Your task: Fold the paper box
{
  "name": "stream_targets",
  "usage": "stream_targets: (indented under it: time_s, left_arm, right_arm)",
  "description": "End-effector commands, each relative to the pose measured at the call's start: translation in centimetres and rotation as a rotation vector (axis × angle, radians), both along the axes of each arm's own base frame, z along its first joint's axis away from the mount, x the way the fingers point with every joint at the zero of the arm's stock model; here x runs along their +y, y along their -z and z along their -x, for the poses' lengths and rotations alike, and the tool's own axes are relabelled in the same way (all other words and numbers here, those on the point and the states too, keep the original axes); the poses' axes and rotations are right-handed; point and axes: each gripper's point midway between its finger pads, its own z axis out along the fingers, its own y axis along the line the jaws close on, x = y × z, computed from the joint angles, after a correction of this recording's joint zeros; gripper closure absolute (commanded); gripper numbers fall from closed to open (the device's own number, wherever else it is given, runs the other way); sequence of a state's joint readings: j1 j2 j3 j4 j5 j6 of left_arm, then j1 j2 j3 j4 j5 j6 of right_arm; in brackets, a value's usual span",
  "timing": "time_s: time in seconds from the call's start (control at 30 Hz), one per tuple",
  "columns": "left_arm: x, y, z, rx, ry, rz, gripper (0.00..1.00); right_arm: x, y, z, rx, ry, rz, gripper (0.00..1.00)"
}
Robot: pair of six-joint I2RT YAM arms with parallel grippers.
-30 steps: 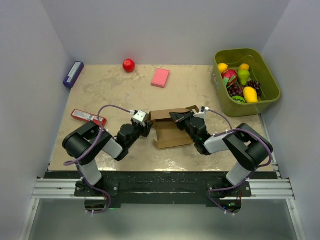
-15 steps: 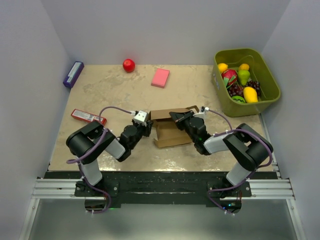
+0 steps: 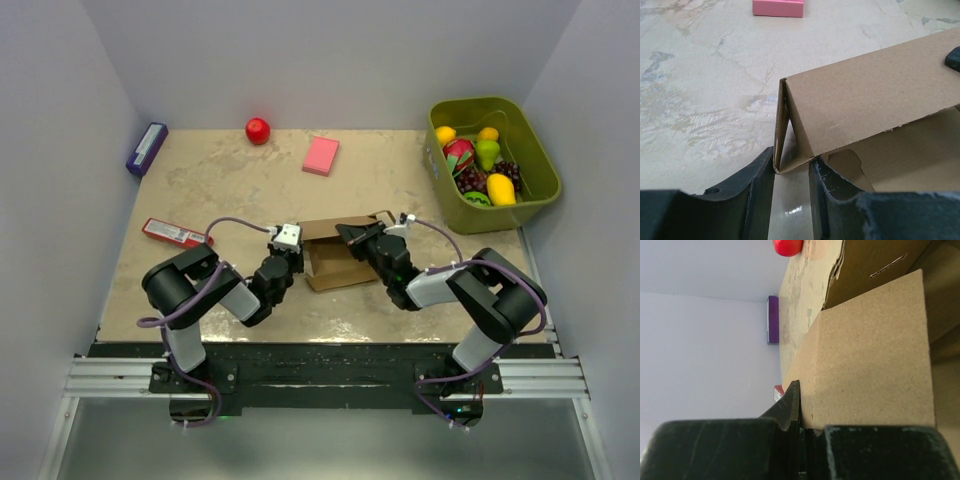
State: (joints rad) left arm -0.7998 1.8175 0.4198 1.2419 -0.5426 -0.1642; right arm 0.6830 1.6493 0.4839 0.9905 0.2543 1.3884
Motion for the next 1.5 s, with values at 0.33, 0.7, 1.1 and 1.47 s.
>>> stream_targets:
  time_s: [0.33,0.7,1.1,1.47]
  left_arm:
    - [-2.3,-5.7,0.0,-0.22,0.132,0.119,0.63]
    - [-3.0,-4.3,0.2,-0.172,0.294,0.164,0.44]
    - [-3.0,-3.7,0.4,-0.132,0.481,0.132,0.41]
    - [-2.1,-2.0,0.1,-0.046,0.51,0.059,0.31]
  right_arm:
    - [1.6,5.5,4.3,0.182,-0.143,0.132,1.0]
    - [1.7,4.6,4.1,0.172,-0.14,0.113,1.0]
    - [2.3,4.7,4.1,0.164,-0.162,0.108,1.0]
    - [2.5,4.1,4.0,0.149,-0.173,0.107,1.0]
